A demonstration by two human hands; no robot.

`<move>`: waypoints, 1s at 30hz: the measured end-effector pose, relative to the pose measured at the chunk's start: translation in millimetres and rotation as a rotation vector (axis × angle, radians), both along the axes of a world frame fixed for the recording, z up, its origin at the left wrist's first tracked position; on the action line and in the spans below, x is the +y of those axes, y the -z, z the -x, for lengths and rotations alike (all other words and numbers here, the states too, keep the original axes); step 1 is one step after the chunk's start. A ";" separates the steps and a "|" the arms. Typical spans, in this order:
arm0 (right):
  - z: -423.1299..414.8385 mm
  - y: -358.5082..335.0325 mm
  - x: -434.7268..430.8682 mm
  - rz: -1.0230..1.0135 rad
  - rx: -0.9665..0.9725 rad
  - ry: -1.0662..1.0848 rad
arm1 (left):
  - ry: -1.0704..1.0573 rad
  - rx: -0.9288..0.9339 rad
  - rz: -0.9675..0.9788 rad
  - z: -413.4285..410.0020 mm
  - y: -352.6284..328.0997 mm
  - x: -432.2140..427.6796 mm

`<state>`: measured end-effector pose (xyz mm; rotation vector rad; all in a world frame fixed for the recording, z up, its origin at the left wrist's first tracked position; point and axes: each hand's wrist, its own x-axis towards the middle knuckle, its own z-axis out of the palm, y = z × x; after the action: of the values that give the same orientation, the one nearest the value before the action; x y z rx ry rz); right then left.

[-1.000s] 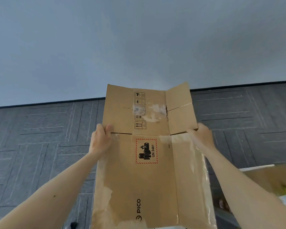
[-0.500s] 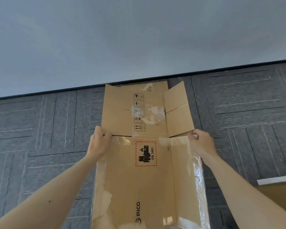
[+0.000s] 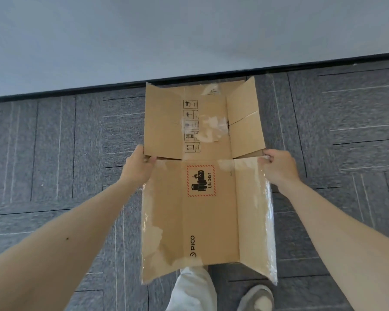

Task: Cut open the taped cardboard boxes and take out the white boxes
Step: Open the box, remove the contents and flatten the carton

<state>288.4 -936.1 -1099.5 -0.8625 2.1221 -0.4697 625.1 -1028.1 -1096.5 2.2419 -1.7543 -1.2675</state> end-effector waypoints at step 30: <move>37.9 -288.5 11.6 0.085 0.134 -0.053 | 0.474 -0.045 0.163 146.9 -249.2 -49.2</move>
<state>250.5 -924.5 -811.0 -1.0213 2.2075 -0.4904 478.2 -1077.3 -847.3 1.8444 -2.4048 -1.0801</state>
